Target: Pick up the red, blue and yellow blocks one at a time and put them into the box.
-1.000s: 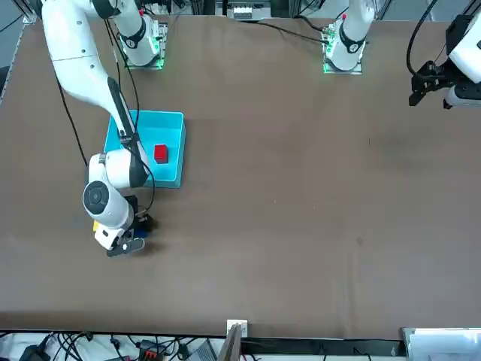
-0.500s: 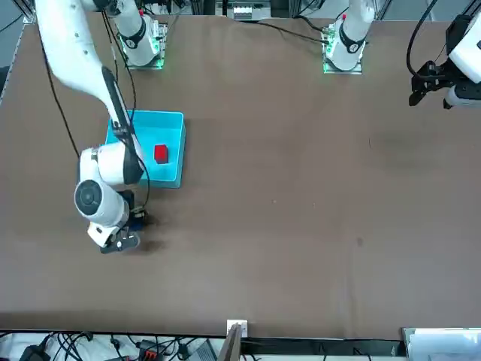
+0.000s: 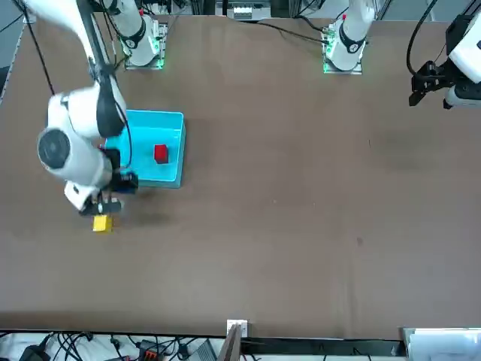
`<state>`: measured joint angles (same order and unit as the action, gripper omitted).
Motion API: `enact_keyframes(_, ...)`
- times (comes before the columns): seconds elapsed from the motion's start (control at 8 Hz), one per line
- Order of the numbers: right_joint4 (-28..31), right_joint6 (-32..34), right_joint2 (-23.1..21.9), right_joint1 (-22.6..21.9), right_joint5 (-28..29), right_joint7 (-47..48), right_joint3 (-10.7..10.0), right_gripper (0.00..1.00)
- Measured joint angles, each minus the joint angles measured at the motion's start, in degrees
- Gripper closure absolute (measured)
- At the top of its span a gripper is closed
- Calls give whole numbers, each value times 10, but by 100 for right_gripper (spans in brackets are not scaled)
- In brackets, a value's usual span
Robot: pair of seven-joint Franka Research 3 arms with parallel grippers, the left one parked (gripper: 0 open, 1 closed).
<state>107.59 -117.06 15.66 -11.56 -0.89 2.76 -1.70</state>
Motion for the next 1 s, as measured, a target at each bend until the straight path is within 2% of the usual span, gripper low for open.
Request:
enact_keyframes(0.25,157,-74,-79,0,0,2,0,28)
enact_keyframes(0.5,267,-131,-130,0,0,3,0,28)
enact_keyframes(0.75,336,-202,-150,0,0,6,0,28)
enact_keyframes(1.0,367,-243,-150,-1,0,18,0,28)
